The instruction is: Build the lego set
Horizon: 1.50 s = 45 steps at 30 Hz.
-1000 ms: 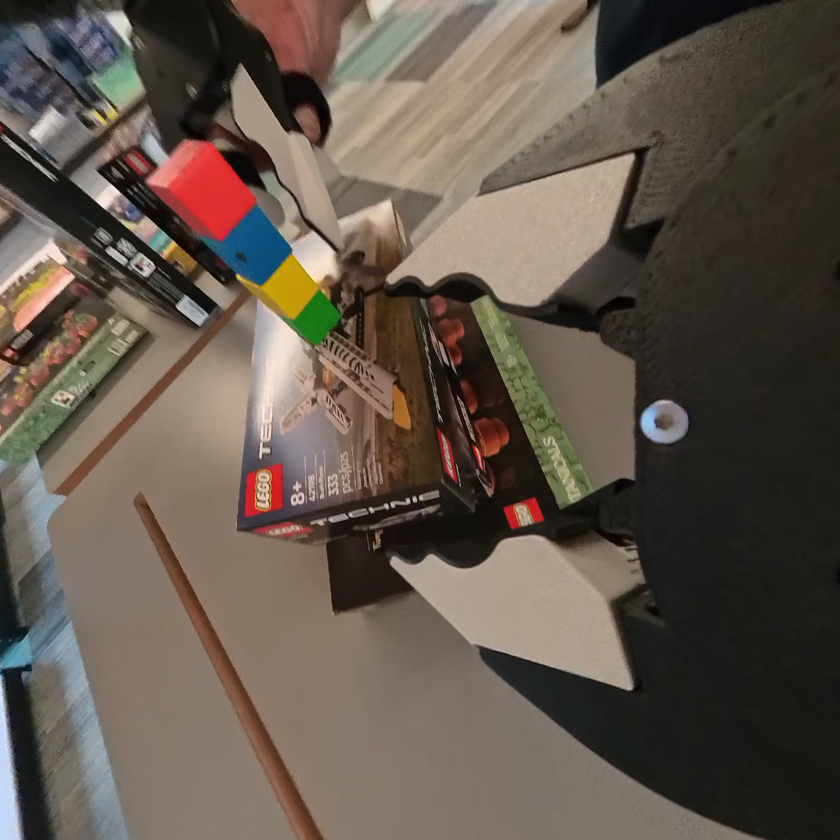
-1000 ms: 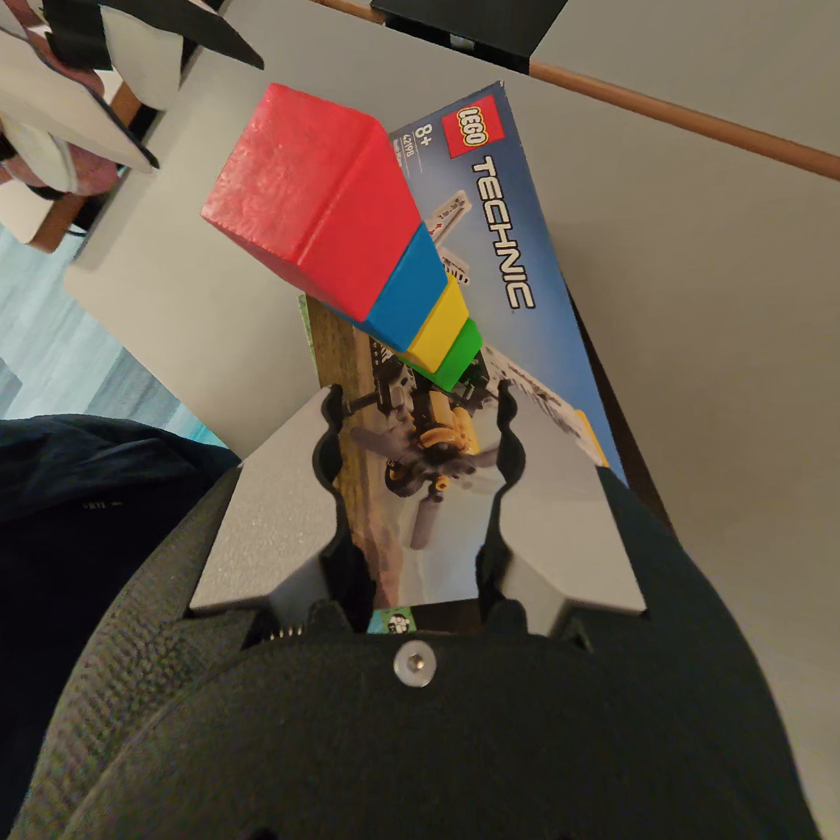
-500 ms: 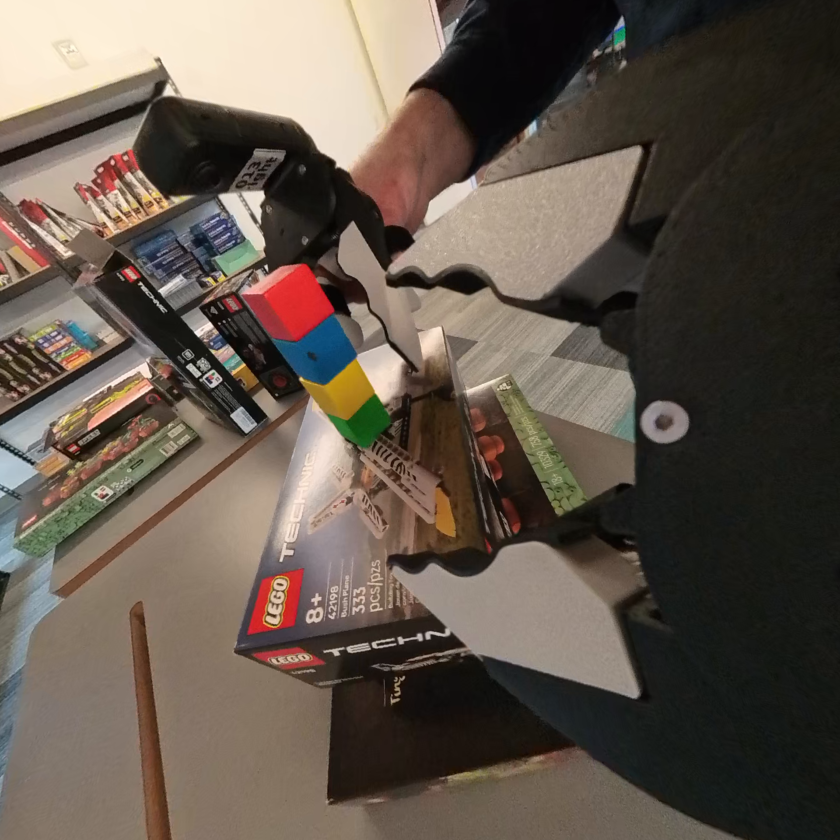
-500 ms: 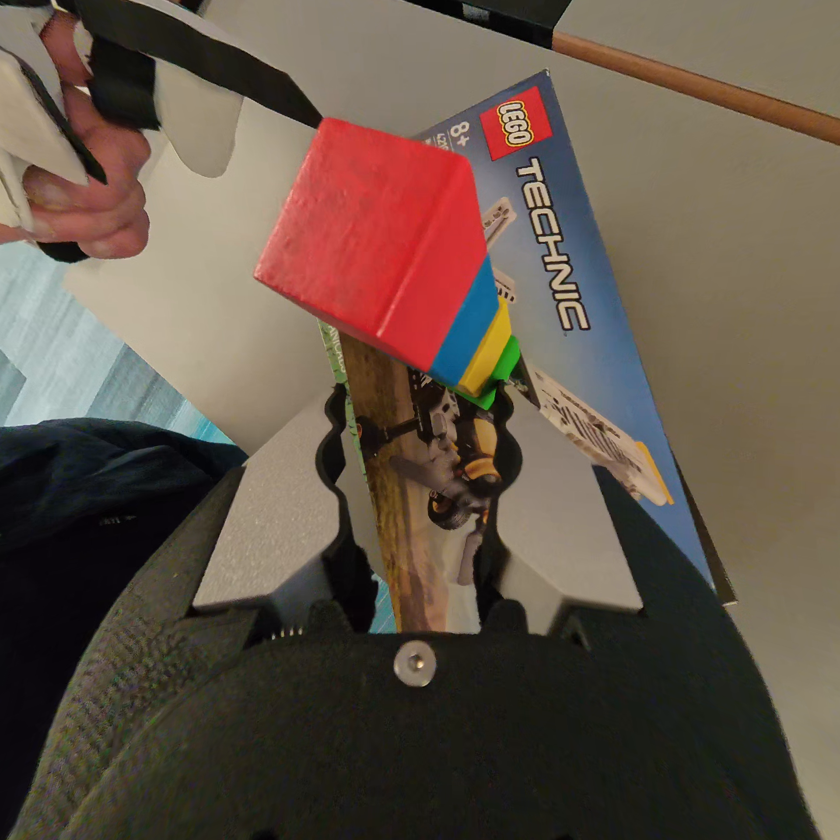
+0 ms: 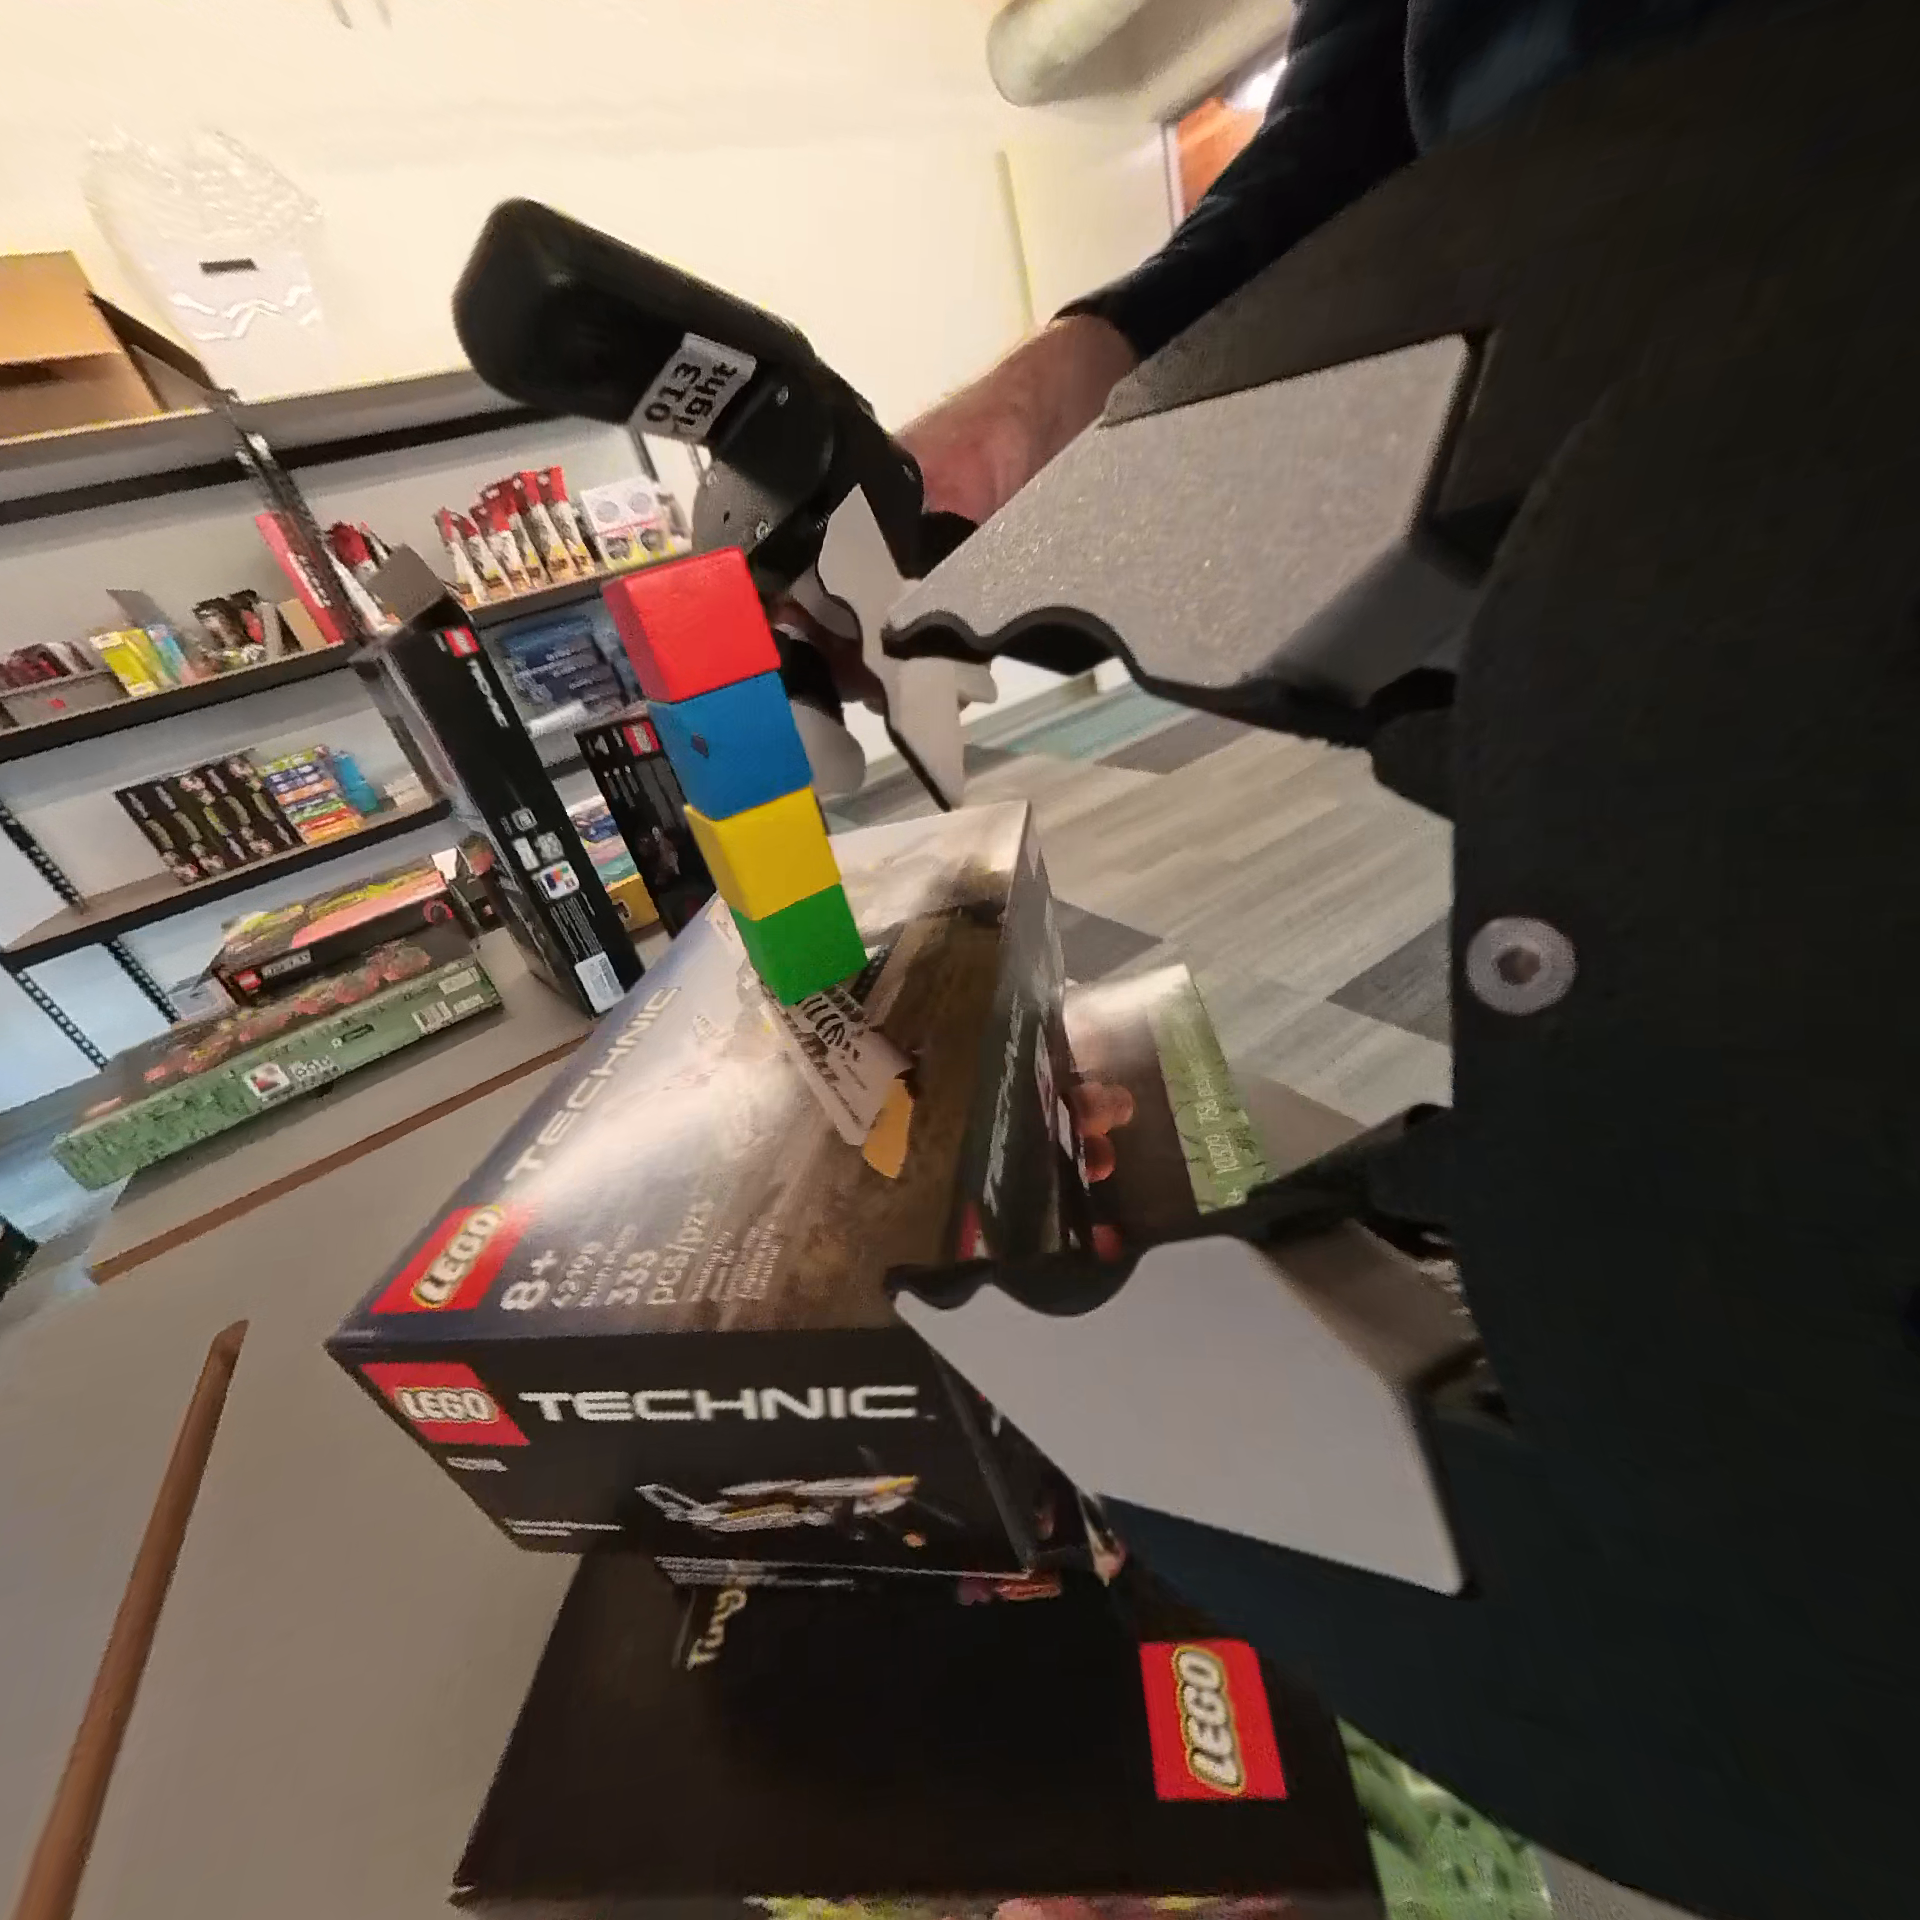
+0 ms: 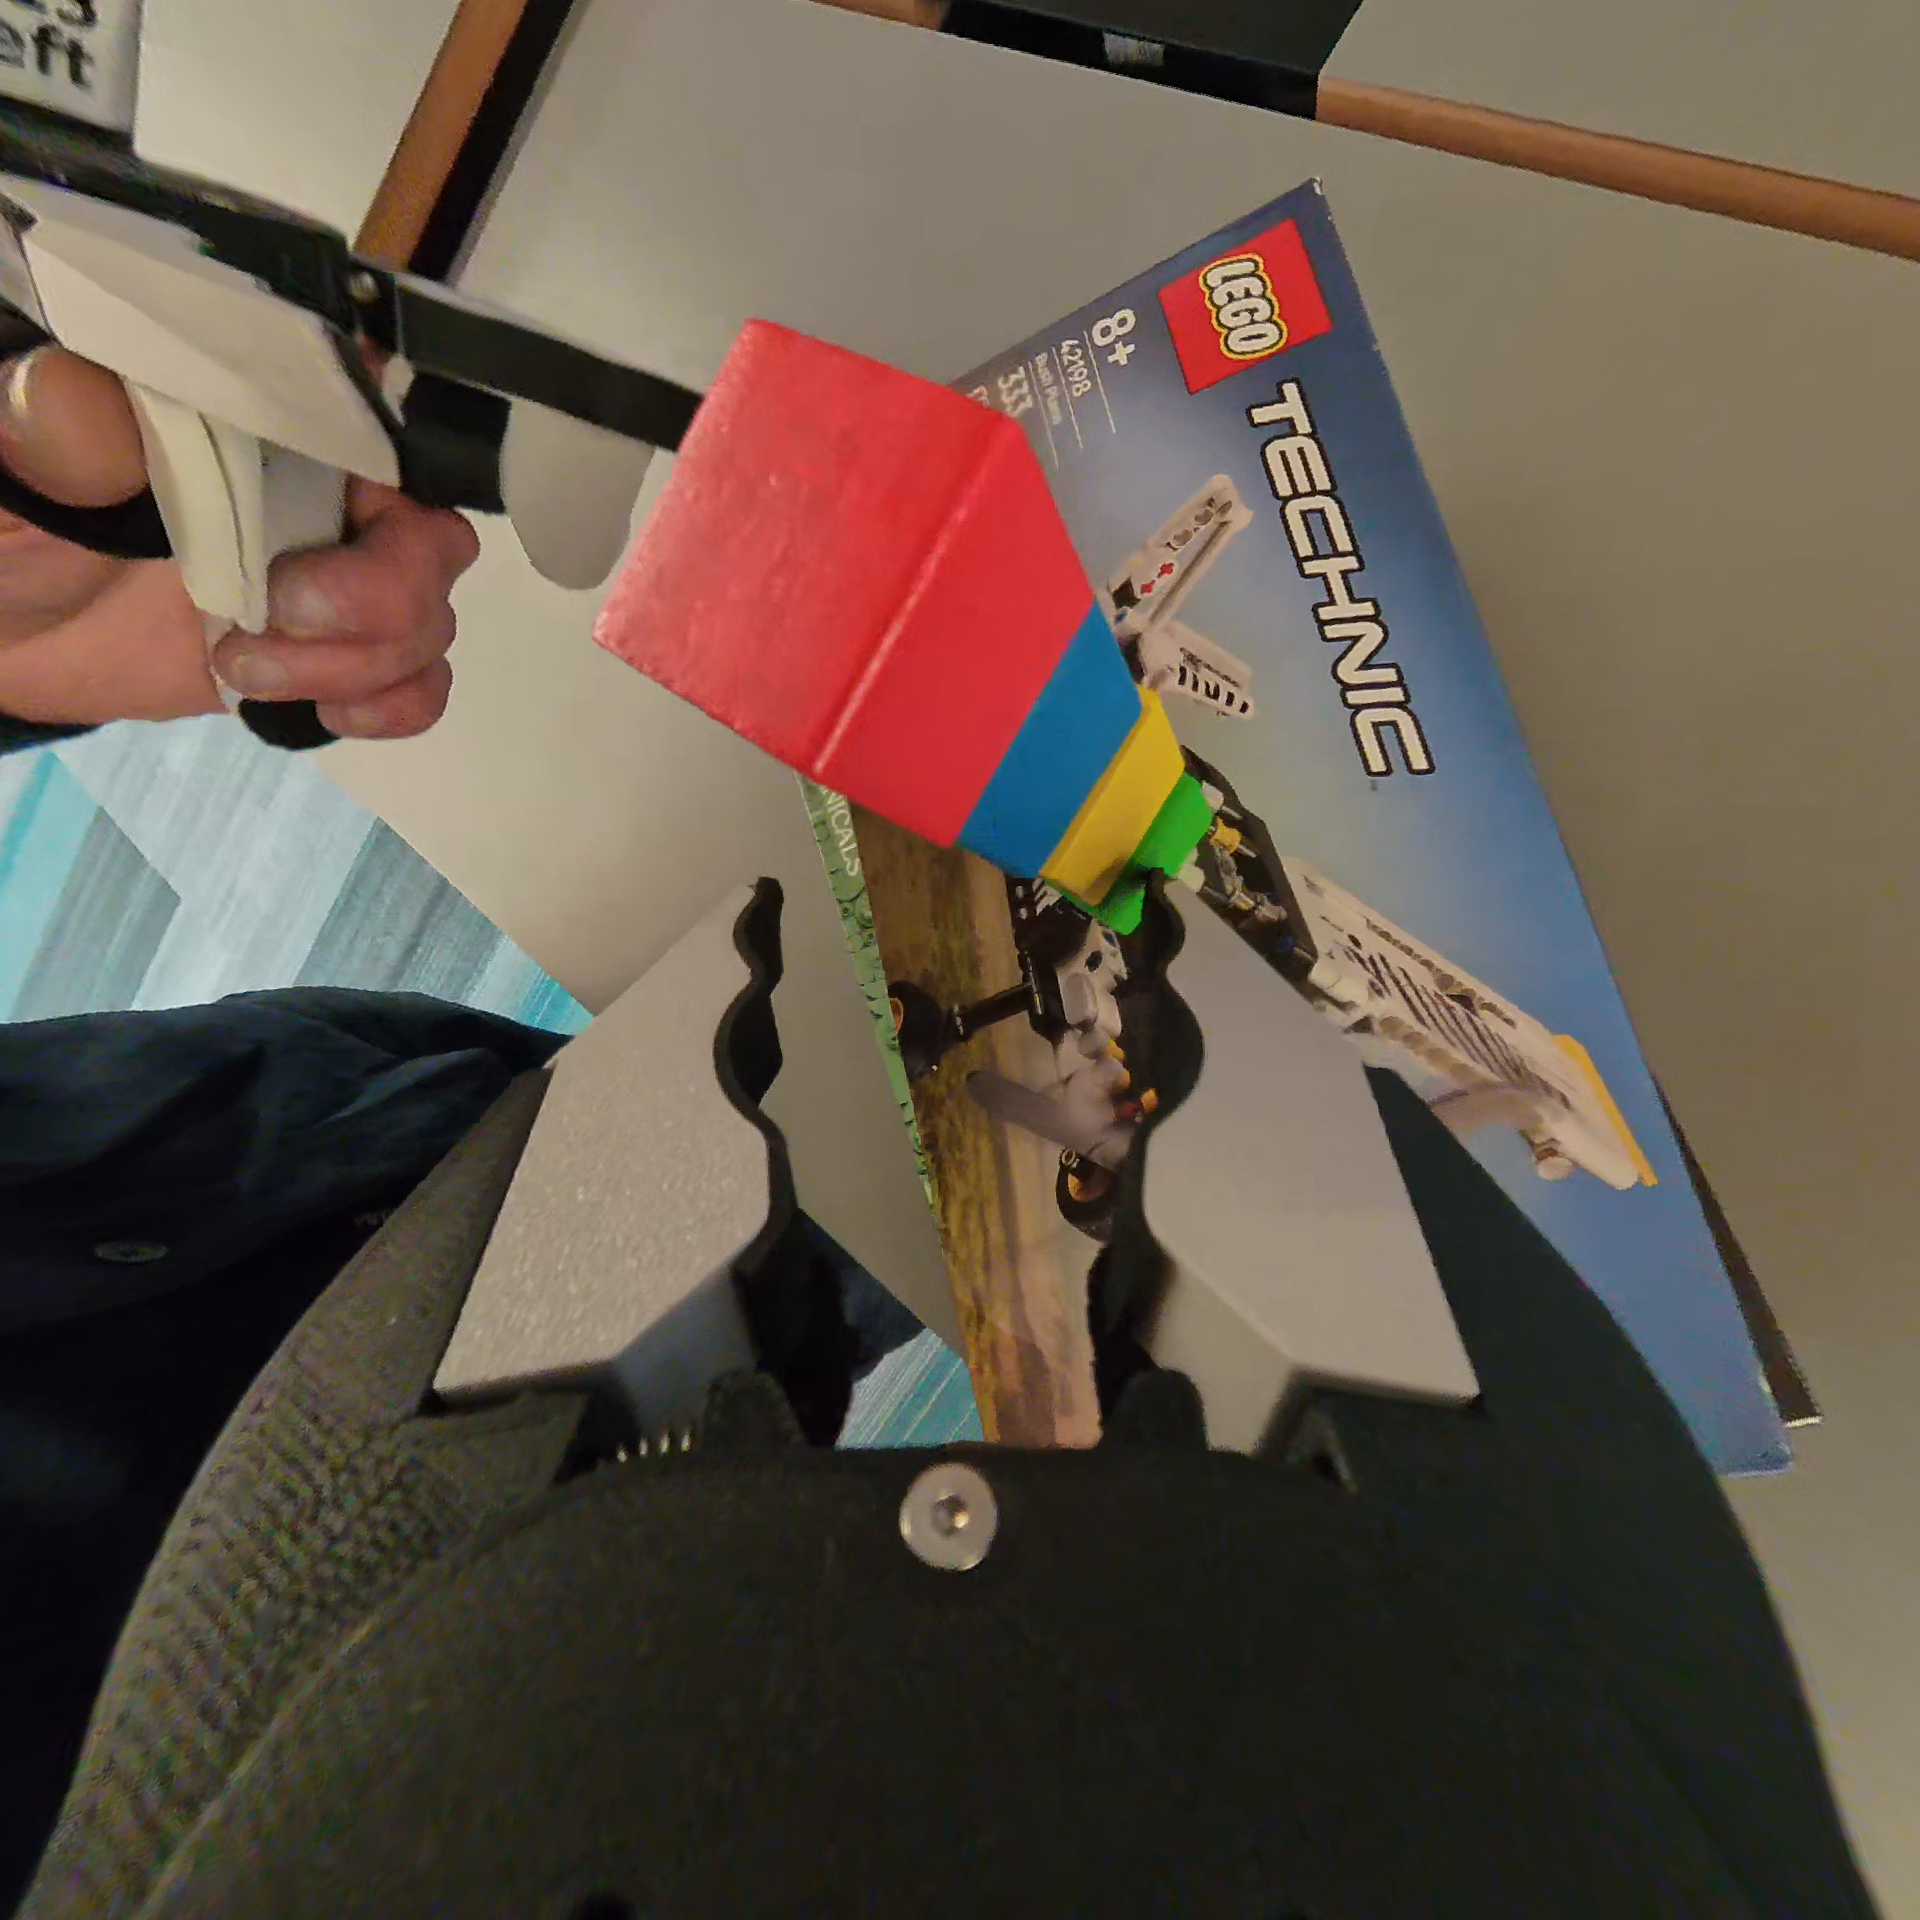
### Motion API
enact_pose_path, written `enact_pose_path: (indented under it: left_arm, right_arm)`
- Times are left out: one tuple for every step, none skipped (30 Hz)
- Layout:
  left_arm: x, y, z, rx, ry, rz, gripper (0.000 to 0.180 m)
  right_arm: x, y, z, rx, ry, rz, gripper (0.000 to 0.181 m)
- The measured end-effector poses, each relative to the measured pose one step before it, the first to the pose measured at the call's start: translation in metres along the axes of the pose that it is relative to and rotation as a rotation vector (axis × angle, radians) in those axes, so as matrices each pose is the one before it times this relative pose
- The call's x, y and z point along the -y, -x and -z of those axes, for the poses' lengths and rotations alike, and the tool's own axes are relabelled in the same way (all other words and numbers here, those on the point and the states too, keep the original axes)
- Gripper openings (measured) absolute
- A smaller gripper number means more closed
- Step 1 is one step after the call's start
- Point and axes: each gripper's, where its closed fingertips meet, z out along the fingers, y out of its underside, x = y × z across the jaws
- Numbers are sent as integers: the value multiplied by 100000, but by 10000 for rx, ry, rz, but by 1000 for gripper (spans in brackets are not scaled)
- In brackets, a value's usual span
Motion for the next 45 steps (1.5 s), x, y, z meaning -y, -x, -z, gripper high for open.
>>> enact_pose_path:
  left_arm:
    - [-235, 69, 215, -81, -79, 120, 108]
    - [-220, 163, 171, -5, -25, 88, 107]
    - [-153, 206, 137, 38, 4, 73, 109]
    - [-91, 338, 133, 138, 33, 51, 114]
    - [79, 101, 165, 16, -39, -12, 115]
    - [156, -30, 182, -41, -43, -13, 115]
    - [155, -40, 178, -33, -17, -17, 115]
    - [162, -16, 179, -17, -8, -41, 115]
    - [202, 43, 223, 22, -35, -51, 116]
    - [235, 100, 234, 47, -64, -26, 116]
    - [188, 17, 187, -26, -49, 21, 116]
    - [169, -25, 146, -52, -45, 33, 116]
    - [112, 13, 94, -19, -35, 4, 116]
    - [14, -6, 47, -26, 13, -5, 116]
    - [25, -55, 15, -52, -6, -6, 117]
    - [63, -15, -22, -42, -46, 6, 118]
    - [18, 31, -74, -33, -24, 54, 118]
    - [-34, -10, -159, -94, 11, 115, 119]
    - [55, -242, -185, -251, -39, 194, 120]
    - [115, -256, -164, -269, -82, 241, 120]
    - [53, -25, -117, -127, -38, 169, 121]
    - [-20, 165, -37, 14, 10, 29, 122]
    - [-1, 122, 9, 9, -8, -4, 123]
    - [-11, 21, 59, -46, -4, 55, 124]
    - [-5, -45, 75, -71, -17, 66, 123]
    - [-21, 12, 92, -24, -1, 20, 123]
    - [-41, 31, 91, -3, 18, -27, 122]
    - [-24, 50, 78, 6, 17, -16, 122]
    - [9, -1, 69, -26, 7, 37, 122]
    - [48, -35, 48, -38, 1, 29, 122]
    - [80, -54, 42, -3, -2, -47, 122]
    - [62, -71, 32, 14, 15, -81, 122]
    - [58, -98, 17, -7, 23, -71, 121]
    - [15, -82, 4, -8, 53, -54, 121]
    - [-23, -118, -14, -30, 69, -62, 120]
    - [-40, -108, -30, -29, 64, -62, 119]
    - [-34, -33, -64, 26, 45, -59, 117]
    - [-57, -55, -144, 43, 49, -102, 116]
    - [-114, -231, -259, -28, 71, -137, 113]
    - [-121, -397, -346, -119, 83, -149, 107]
    - [-152, -341, -446, -98, 99, -120, 104]
    - [-237, -275, -530, -85, 165, -64, 103]
    - [-207, -266, -584, -114, 155, -34, 103]
    - [-138, -220, -584, -86, 114, -44, 103]
    - [-124, -159, -583, -46, 113, -86, 104]
  right_arm:
    - [-32, 98, -38, 37, 11, -51, 69]
    - [90, 73, 8, -7, -73, -28, 70]
    - [130, 30, 42, -37, -94, -71, 71]
    - [132, 136, 61, 39, -93, -90, 73]
    - [62, 170, 35, 72, -49, -120, 75]
    - [10, 117, 30, 43, -18, -125, 76]
    - [48, 126, 7, 34, -39, -114, 77]
    - [79, 221, -17, 78, -66, -97, 80]
    - [19, 167, -35, 31, -17, -76, 80]
    - [-27, 142, -65, -23, 32, 28, 79]
    - [23, 137, -64, -79, 18, 83, 78]
    - [72, 229, -66, -31, -1, 53, 79]
    - [90, 257, -79, 10, -16, 8, 80]
    - [77, 270, -98, 38, -14, -26, 80]
    - [95, 226, -83, 37, -36, -53, 80]
    - [96, 249, -89, 48, -42, -47, 80]
    - [95, 179, -76, 4, -39, -42, 80]
    - [31, 82, -64, -49, 4, -60, 80]
    - [-55, 56, -91, -41, 55, -62, 81]
    - [6, 82, -55, -18, 12, -45, 82]
    - [102, 74, -12, -18, -54, -17, 83]
    - [51, 27, 16, -39, -51, -32, 83]
    - [12, 55, 10, -4, -18, -47, 83]
    - [23, 91, 21, 17, -40, -49, 84]
    - [79, 89, 14, 19, -76, -61, 84]
    - [73, 107, 0, 22, -59, -54, 84]
    - [-11, 58, -36, -3, -1, -19, 84]
    - [-35, 14, -76, -32, 17, 5, 85]
    - [15, -47, -69, -49, -14, -17, 85]
    - [33, 3, -62, 11, -27, -40, 85]
    - [20, -10, -53, 21, -31, -57, 85]
    - [26, -53, -45, -3, -36, -68, 84]
    - [1, -97, -31, -33, -29, -57, 84]
    - [-70, -103, -30, -40, 8, -33, 84]
    - [-160, -74, 1, -21, 50, -19, 85]
    - [-173, -137, 54, -38, 25, -33, 85]
    - [-134, -103, 112, 10, -42, -62, 85]
    - [-165, -69, 119, 57, -40, -101, 84]
    - [-215, -79, 117, 35, -22, -114, 83]
    - [-223, -82, 122, 17, -20, -78, 83]
    - [-268, -91, 97, 4, 16, -55, 84]
    - [-297, -112, 75, -10, 40, -39, 84]
    - [-271, -103, 51, -9, 43, -20, 84]
    - [-218, -103, 57, -7, 35, -20, 84]
    - [-113, -83, 108, -3, -17, -9, 84]
